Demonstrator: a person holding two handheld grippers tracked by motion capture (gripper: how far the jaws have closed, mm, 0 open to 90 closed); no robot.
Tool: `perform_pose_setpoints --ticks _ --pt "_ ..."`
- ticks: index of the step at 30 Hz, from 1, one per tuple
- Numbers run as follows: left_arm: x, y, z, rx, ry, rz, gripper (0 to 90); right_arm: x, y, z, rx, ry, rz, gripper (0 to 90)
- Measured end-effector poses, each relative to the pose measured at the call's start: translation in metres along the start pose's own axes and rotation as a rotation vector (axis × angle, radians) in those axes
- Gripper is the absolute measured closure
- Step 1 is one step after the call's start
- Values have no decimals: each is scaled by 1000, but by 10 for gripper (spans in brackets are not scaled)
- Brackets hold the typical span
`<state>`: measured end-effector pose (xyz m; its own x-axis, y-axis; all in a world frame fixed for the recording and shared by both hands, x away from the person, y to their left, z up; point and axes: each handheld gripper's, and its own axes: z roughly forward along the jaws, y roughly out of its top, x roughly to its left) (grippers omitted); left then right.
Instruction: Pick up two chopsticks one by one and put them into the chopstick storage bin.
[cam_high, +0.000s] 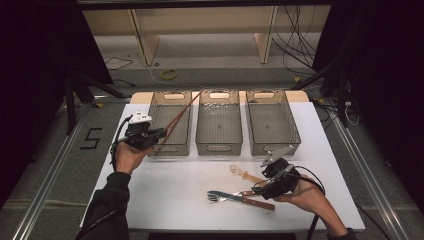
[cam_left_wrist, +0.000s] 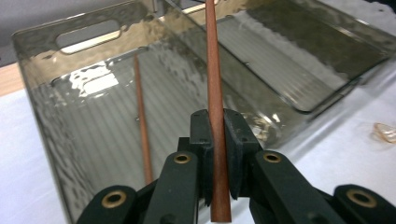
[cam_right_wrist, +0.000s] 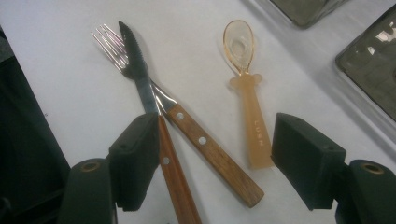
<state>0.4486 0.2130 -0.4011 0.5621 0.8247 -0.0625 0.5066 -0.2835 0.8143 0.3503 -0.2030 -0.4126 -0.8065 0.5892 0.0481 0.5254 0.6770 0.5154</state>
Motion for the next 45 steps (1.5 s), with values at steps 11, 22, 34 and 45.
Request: perform_pose_setpoints --ticks 11,22,34,45 --pt "25 -3 12 32 50 -79 825 -1 0 0 -1 -6 -1 331" --pt "36 -7 21 76 68 -125 822 -1 0 -1 1 -1 0 329" --pt "34 -7 19 76 34 -165 591 -1 0 -2 -2 -7 1 328" --pt "13 -8 -3 -32 -87 -155 288 -7 1 -1 1 -20 16 321"
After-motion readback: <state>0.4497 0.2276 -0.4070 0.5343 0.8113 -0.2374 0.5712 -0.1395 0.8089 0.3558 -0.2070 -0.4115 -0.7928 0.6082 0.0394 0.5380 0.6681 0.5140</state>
